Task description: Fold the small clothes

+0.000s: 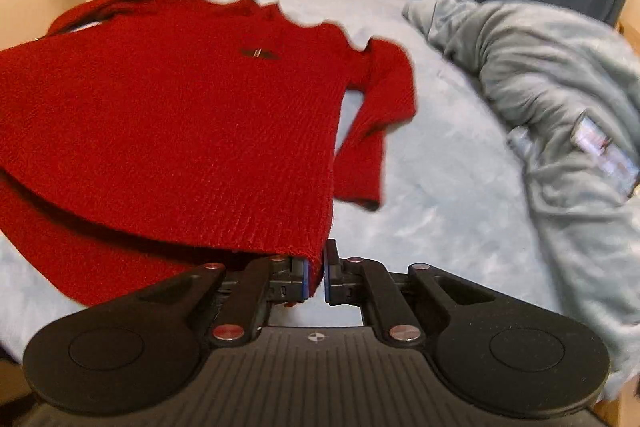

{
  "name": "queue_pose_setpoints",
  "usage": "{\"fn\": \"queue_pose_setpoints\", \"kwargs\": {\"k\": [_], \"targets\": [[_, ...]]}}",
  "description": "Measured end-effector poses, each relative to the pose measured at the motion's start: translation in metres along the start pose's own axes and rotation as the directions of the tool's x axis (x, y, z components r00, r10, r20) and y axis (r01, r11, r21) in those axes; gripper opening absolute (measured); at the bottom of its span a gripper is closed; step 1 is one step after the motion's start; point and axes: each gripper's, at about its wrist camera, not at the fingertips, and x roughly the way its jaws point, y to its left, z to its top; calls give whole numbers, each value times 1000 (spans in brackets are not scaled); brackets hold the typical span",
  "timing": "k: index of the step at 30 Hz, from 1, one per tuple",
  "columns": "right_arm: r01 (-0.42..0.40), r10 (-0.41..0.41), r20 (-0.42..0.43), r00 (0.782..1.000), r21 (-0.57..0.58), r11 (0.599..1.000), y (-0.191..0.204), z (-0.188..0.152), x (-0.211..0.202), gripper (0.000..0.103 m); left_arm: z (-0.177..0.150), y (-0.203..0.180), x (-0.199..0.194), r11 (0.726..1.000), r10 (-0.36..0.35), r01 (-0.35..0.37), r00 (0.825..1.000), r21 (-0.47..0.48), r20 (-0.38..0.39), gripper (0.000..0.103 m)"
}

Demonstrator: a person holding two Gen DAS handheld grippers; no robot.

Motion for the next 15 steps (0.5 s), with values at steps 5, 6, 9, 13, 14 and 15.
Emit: {"fn": "queue_pose_setpoints", "kwargs": {"k": [5,6,9,13,14,15], "targets": [[-44,50,-126,991,50,998,-8,-39,11,5,-39,-12,4,1000,14,-16,995,-13,-102,4],[-50,58,-173,983,51,997,0,-51,28,5,-47,-16,12,1000,25,-25,991,1,-129,4],[-61,53,-299,953,-15,998,23,-70,64,6,-60,-23,31,999,50,-46,983,29,-175,4],[-93,94,-348,933,21,995,17,-61,59,32,-58,-9,20,998,61,-64,989,-19,-132,54],[-90,94,-387,917,27,996,13,-66,54,45,-56,-2,16,997,72,-76,991,-33,-115,69],[-87,93,-404,910,33,996,9,-68,47,47,-57,3,11,996,78,-83,992,-46,-99,75]]}}
